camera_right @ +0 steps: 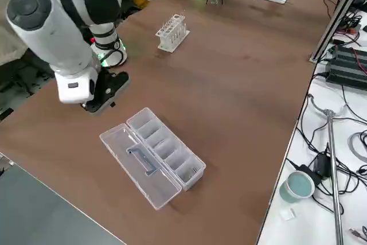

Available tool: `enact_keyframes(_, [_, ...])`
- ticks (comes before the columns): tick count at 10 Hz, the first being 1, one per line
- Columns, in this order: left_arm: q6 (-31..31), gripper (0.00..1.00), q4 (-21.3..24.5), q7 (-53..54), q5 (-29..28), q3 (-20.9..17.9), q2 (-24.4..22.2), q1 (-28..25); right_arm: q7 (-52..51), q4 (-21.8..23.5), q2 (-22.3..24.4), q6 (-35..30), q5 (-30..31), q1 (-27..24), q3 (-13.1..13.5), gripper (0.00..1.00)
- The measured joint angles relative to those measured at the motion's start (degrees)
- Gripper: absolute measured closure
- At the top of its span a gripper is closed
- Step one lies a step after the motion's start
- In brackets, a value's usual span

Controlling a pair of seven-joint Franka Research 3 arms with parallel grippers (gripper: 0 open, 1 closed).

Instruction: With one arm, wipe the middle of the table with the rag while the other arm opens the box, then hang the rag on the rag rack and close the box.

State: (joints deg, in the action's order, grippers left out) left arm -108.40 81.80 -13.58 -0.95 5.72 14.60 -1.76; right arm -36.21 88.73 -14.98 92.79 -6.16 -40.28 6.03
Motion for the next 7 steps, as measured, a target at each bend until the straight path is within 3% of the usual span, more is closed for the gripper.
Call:
enact_keyframes(3, [9.19, 0.0, 0.43, 9.04, 3.77, 0.11, -6.15, -0.32, -8.88, -2.23, -6.53, 1.57, -5.35, -9.42, 0.37, 0.99])
enact_keyframes(5, [11.02, 0.0, 4.27, 9.89, 4.18, 0.22, -11.08, -0.35, -18.9, -4.74, -16.66, 7.66, -12.63, -14.78, 0.36, 0.99])
enact_keyframes(7, [11.03, 0.0, 7.53, 10.19, 4.21, 0.4, -14.0, -0.12, -24.63, -7.69, -25.8, 12.4, -18.14, -16.25, 0.32, 0.99])
